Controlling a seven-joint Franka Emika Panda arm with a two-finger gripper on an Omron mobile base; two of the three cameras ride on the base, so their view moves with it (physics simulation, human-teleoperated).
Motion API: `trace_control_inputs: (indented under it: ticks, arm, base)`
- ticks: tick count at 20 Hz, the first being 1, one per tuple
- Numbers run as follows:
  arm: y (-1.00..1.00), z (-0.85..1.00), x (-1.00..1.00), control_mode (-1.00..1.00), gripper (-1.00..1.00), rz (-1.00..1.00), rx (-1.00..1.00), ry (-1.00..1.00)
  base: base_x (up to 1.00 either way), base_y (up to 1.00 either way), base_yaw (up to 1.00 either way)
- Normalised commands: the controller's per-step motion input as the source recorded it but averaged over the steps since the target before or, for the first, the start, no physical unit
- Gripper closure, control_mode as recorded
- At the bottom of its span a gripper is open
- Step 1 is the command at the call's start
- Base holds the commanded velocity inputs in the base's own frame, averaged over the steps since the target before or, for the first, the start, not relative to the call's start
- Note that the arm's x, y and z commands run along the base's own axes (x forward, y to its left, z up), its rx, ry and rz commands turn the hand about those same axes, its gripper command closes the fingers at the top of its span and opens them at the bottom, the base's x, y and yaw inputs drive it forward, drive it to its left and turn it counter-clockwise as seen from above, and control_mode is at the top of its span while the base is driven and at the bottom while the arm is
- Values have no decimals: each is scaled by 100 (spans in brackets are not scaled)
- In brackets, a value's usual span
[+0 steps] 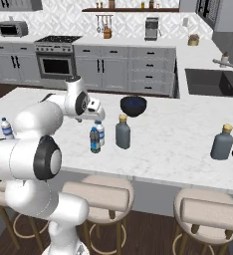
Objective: Move the plastic bottles in the middle to the plastics group, and the glass bottles in the middle to the glass group.
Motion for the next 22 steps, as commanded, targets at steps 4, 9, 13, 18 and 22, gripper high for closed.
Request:
trace_control_inputs:
  ticks: [4, 9, 13, 18, 22]
  arm:
    - [-11, -23, 36, -100, -100, 3, 0, 6]
    - [0, -14, -8, -100, -100, 5, 0, 9]
    - [0, -37, -1, -100, -100, 0, 5, 1]
    - [0, -40, 0, -100, -100, 0, 2, 0]
    - [-2, -19, 0, -100, -100, 0, 0, 0]
  base:
    - [0, 0, 0]
    - [0, 0, 0]
    - [0, 0, 0]
    - [0, 0, 0]
    - [0, 0, 0]
